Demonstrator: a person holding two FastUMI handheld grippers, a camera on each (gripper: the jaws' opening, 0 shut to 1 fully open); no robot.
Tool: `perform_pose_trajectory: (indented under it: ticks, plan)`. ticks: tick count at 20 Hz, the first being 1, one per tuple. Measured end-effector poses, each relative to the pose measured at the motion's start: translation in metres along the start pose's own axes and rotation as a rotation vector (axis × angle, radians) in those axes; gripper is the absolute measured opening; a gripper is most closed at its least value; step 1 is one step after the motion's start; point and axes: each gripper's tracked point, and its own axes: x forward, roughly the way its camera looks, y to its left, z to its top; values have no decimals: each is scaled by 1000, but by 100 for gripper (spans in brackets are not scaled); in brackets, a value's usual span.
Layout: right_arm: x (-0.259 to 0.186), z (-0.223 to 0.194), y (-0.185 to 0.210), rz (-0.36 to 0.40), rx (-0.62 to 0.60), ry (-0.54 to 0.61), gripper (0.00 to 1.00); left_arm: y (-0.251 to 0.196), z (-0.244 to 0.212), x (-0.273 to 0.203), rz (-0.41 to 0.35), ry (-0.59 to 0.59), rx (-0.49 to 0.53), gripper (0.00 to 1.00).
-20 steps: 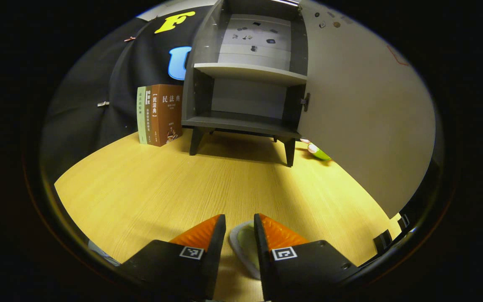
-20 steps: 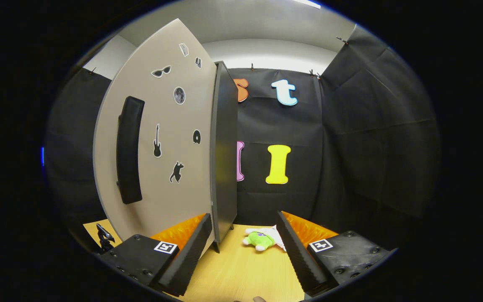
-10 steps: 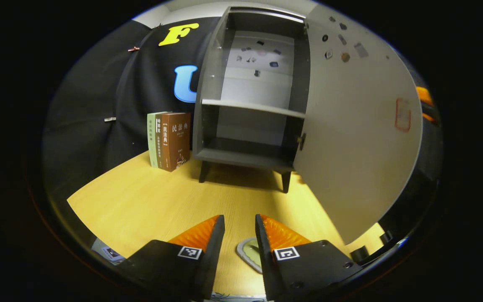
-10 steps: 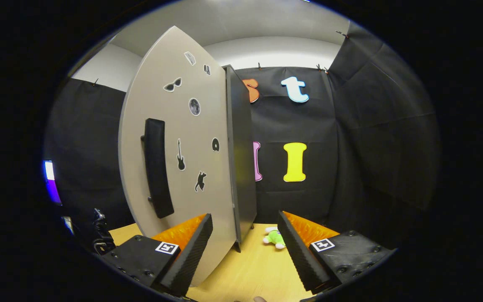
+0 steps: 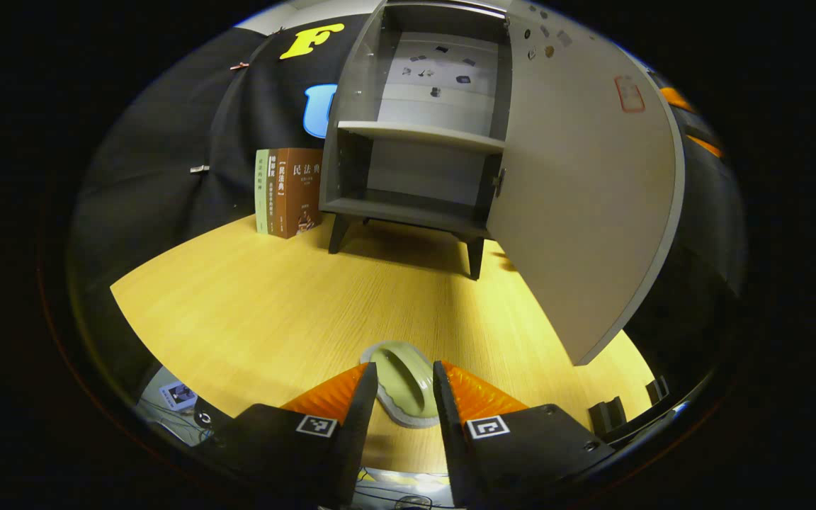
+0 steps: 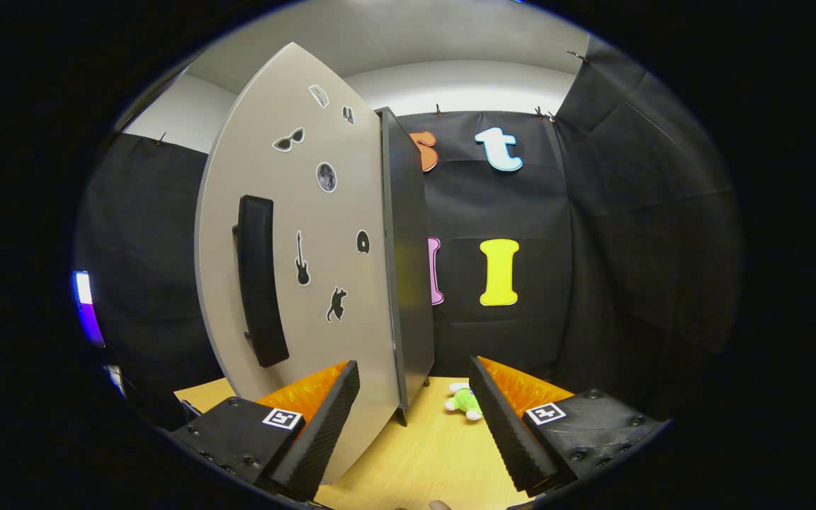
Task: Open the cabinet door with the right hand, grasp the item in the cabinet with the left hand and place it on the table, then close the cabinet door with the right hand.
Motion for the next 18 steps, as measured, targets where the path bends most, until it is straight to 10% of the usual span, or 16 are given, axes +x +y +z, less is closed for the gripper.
perform_pose_trajectory:
  ticks: [18]
  plan:
    - [3,-16,-20,-45,-1,33,99,28,-4,50,98,23,44,61]
